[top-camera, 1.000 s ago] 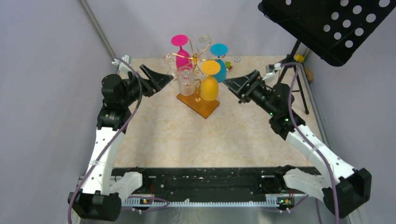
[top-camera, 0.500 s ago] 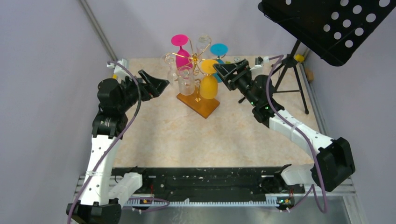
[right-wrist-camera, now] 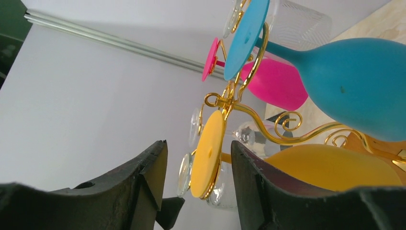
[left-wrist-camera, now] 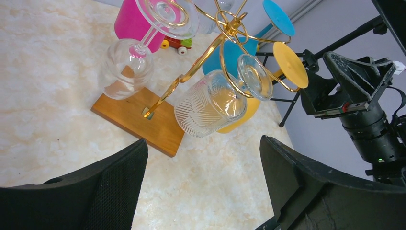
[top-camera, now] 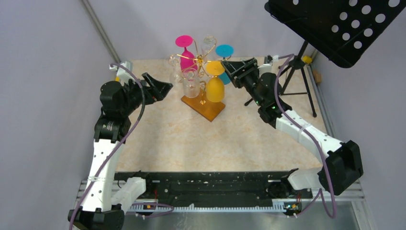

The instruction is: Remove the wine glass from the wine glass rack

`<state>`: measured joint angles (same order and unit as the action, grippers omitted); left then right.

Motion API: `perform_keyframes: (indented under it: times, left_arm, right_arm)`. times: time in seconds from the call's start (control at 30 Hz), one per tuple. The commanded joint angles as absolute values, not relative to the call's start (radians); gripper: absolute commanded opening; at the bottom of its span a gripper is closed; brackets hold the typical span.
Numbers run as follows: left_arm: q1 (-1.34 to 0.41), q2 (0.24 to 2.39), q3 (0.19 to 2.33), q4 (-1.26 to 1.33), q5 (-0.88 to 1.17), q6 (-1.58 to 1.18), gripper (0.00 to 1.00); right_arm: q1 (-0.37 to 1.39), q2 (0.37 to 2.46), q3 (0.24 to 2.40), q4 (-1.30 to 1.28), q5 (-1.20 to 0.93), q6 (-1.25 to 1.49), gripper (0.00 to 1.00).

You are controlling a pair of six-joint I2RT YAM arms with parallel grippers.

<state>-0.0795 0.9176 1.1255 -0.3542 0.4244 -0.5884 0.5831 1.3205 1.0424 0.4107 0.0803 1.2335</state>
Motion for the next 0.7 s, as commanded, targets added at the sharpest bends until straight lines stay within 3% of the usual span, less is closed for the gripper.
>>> perform_keyframes:
  times: [0.0, 0.17, 0.27, 0.67]
  left_arm:
    - [-0.082, 0.894, 1.143, -0.34, 0.408, -0.556, 0.9]
    - [-0.083, 0.894, 1.142, -0.347, 0.403, -0.548, 0.9]
    - [-0.082, 0.898, 1.141, -0.345, 0.411, -0.547, 0.9]
    - [-0.082, 0.912, 1.136, -0.344, 0.413, -0.546, 0.9]
  right_arm:
    - [0.6, 1.331, 1.124, 0.35, 0.125, 1.204, 0.51]
    - [0.609, 1.354, 1.179, 0.264, 0.114, 1.161, 0.46]
    - [0.616, 1.371, 1.197, 0.224, 0.108, 1.146, 0.38]
    - [0.629, 1.312, 1.097, 0.342, 0.178, 1.133, 0.16]
